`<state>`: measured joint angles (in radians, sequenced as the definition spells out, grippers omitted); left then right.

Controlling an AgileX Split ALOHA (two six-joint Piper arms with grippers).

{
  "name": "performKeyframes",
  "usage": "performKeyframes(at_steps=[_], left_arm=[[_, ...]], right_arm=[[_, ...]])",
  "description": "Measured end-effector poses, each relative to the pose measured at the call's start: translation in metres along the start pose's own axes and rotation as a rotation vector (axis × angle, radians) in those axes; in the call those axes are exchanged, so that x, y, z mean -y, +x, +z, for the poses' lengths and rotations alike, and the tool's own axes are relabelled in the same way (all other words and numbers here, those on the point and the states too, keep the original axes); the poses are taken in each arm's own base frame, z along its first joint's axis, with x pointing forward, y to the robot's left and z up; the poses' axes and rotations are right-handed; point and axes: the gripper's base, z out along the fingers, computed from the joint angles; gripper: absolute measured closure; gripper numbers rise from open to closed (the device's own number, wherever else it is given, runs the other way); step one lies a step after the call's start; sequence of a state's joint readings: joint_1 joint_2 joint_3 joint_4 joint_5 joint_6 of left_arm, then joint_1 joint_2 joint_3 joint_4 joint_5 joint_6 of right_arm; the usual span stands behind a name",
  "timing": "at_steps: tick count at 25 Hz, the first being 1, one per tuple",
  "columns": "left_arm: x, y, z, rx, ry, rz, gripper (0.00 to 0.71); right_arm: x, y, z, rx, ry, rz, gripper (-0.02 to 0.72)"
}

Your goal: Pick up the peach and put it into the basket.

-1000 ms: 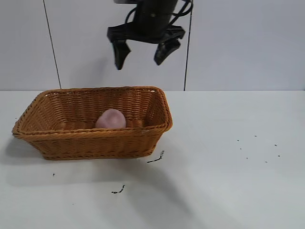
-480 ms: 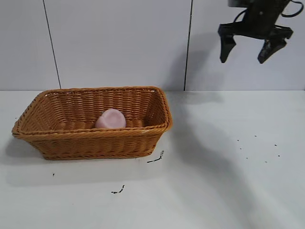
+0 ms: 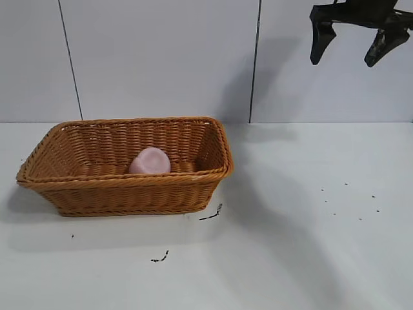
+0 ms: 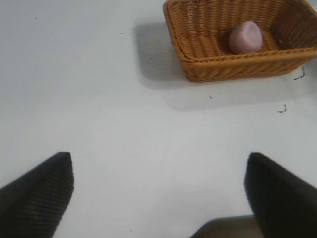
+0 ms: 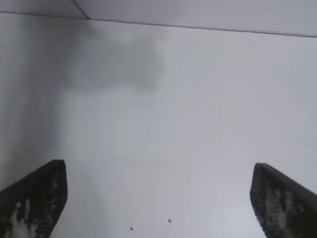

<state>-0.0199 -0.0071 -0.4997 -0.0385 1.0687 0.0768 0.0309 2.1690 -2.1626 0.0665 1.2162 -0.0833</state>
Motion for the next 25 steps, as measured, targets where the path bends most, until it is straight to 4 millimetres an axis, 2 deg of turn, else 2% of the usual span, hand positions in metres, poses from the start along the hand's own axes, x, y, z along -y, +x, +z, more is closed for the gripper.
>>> performKeyframes(at_steps=[4,9,14,17,19,22,25], left_arm=[[0.000,0.000,0.000,0.000,0.000,0.000,0.018],[0.000,0.000,0.000,0.000,0.000,0.000,0.018],[0.000,0.000,0.000,0.000,0.000,0.000,0.018],[0.000,0.000,0.000,0.000,0.000,0.000,0.018],[0.000,0.000,0.000,0.000,0.000,0.000,0.018],[0.000,0.000,0.000,0.000,0.000,0.000,0.018],[0.000,0.000,0.000,0.000,0.000,0.000,0.018]], right_arm=[[-0.003,0.026,-0.038,-0.020,0.004,-0.001,0.014],[-0.009,0.083,-0.095,-0.041,0.023,0.001,0.014],[-0.016,0.170,-0.149,-0.034,0.034,0.019,0.014],[-0.020,0.227,-0.171,-0.008,0.050,0.013,0.014],[-0.022,0.266,-0.182,0.028,0.064,0.007,0.014],[-0.024,0.315,-0.191,0.145,0.083,0.000,0.014],[-0.027,0.355,-0.195,0.314,0.093,-0.006,0.014]])
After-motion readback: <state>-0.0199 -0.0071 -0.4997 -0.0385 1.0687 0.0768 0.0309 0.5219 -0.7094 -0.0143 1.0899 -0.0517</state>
